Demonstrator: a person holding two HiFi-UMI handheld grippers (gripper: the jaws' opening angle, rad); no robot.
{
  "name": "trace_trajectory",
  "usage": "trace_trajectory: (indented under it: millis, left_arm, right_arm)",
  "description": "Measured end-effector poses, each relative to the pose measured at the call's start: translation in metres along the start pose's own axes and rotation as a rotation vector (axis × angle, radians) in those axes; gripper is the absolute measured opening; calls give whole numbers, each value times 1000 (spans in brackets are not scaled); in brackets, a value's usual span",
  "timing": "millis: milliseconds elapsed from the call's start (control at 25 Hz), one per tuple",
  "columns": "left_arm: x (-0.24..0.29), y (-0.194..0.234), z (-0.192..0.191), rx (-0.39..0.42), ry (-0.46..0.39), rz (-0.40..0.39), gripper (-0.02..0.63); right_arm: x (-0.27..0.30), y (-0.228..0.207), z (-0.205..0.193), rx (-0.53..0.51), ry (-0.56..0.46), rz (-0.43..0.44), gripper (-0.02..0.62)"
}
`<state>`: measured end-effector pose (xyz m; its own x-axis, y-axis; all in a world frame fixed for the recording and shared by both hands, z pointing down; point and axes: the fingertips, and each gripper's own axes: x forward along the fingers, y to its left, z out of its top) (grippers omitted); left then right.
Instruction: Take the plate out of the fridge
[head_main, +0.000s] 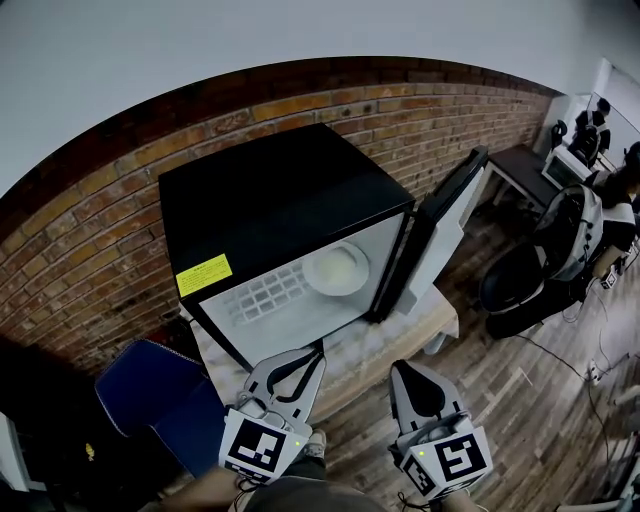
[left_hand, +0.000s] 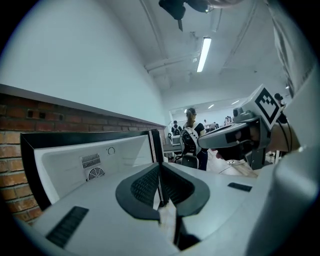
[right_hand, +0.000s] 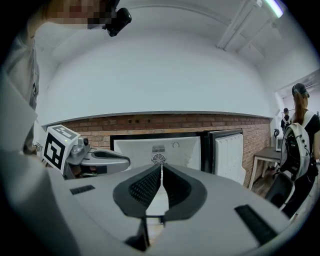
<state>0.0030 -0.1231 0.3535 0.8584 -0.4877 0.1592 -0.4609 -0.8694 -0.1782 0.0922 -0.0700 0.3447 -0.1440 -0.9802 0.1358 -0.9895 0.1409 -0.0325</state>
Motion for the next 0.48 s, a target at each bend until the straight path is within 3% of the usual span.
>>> trace_trajectory:
  millis: [480]
  left_arm:
    - [25, 47, -9, -20, 0, -8, 29]
  right_arm:
    - [62, -7, 7, 10, 16, -12, 32]
